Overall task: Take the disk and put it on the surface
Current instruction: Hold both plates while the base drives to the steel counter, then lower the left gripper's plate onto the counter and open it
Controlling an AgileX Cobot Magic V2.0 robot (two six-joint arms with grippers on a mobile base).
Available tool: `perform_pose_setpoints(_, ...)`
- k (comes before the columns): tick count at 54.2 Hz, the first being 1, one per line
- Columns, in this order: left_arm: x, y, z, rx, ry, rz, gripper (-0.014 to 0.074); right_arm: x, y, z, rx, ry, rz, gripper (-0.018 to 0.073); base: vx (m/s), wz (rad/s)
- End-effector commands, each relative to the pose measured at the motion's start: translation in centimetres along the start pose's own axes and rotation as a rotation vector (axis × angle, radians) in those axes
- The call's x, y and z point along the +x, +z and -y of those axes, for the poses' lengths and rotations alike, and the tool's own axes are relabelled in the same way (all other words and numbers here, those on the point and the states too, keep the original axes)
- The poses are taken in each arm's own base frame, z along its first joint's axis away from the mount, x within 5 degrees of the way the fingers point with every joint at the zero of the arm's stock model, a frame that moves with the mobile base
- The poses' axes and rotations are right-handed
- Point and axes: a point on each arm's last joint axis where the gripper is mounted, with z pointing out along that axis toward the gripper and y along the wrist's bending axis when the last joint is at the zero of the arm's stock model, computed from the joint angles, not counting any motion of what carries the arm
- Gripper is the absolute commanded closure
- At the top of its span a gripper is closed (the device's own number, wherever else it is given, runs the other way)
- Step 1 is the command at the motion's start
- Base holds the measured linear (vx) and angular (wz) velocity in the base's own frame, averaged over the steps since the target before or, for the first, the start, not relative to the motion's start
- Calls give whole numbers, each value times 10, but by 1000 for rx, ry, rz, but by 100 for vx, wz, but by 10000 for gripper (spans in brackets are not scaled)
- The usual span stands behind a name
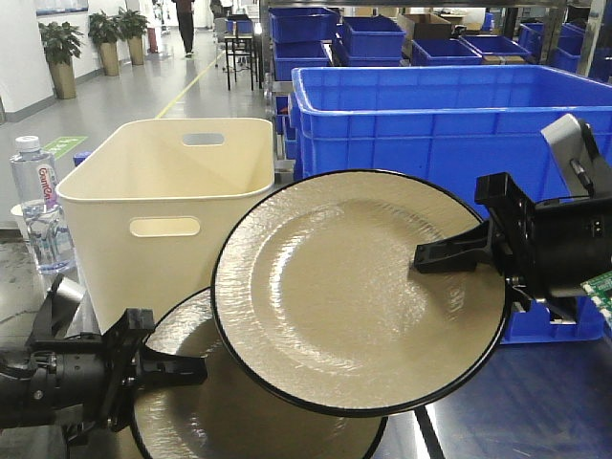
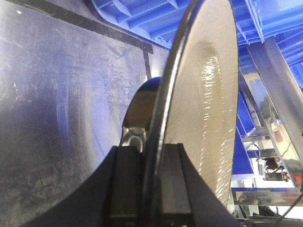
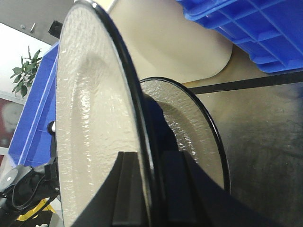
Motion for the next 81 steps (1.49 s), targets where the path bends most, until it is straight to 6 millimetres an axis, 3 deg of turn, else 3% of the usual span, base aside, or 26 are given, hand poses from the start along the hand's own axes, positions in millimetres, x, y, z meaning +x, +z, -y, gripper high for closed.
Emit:
perform_pose_setpoints(1, -8, -11, 26, 104, -31, 90, 595, -9, -16, -27, -113, 11, 109, 564, 0, 0)
perform_pose_setpoints(23, -7, -8, 22, 99, -34, 68, 595, -9, -16, -27, -113, 11, 109, 564, 0, 0)
perform_pose_setpoints(40, -3, 6, -9, -75, -106, -47, 594, -13, -17, -26, -98, 12, 153, 564, 0, 0)
perform_pose_setpoints(52, 0, 8, -16, -120, -75, -89, 568, -11, -17, -26, -99, 9, 136, 562, 0, 0)
perform_pose_setpoints(61, 3, 7, -21, -177, -18, -122, 471, -13, -17, -25, -93, 11, 160, 561, 0, 0)
perform_pose_setpoints(74, 6, 4, -28, -263, 56, -159, 188, -13, -17, -25, -92, 10, 159, 559, 0, 0)
perform_pose_setpoints(81, 5, 3, -30, -280, 70, -161, 83, -13, -17, -25, -93, 10, 158, 558, 0, 0)
